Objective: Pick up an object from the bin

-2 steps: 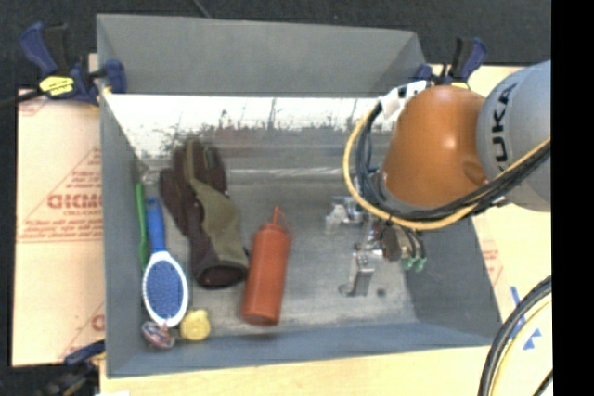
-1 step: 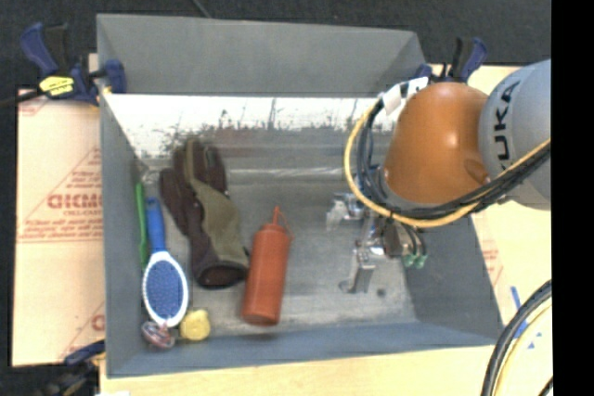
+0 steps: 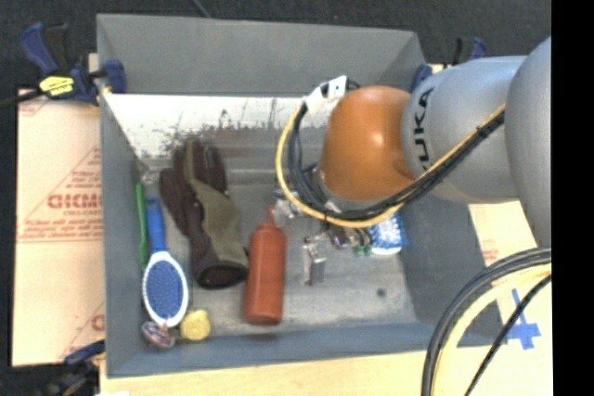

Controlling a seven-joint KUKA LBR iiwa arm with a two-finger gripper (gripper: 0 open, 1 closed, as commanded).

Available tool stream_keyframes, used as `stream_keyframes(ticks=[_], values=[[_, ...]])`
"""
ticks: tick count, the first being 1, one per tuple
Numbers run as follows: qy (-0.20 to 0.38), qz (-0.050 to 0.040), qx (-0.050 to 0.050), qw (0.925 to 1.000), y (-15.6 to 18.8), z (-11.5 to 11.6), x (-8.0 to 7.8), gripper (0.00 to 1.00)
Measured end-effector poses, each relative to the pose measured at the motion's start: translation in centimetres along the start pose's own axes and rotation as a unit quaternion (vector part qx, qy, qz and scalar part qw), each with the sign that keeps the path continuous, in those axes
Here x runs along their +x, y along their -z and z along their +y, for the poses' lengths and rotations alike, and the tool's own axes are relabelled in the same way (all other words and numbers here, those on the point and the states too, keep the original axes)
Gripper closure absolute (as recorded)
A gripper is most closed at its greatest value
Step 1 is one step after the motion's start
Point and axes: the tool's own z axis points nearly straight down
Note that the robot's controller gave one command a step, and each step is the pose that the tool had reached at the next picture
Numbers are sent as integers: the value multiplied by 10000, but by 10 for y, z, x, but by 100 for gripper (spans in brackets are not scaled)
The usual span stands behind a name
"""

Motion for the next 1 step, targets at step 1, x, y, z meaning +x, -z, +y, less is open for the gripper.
stream_keyframes(ticks=[1], values=[[1375,-4,-10,9905,4,28,-52,0]])
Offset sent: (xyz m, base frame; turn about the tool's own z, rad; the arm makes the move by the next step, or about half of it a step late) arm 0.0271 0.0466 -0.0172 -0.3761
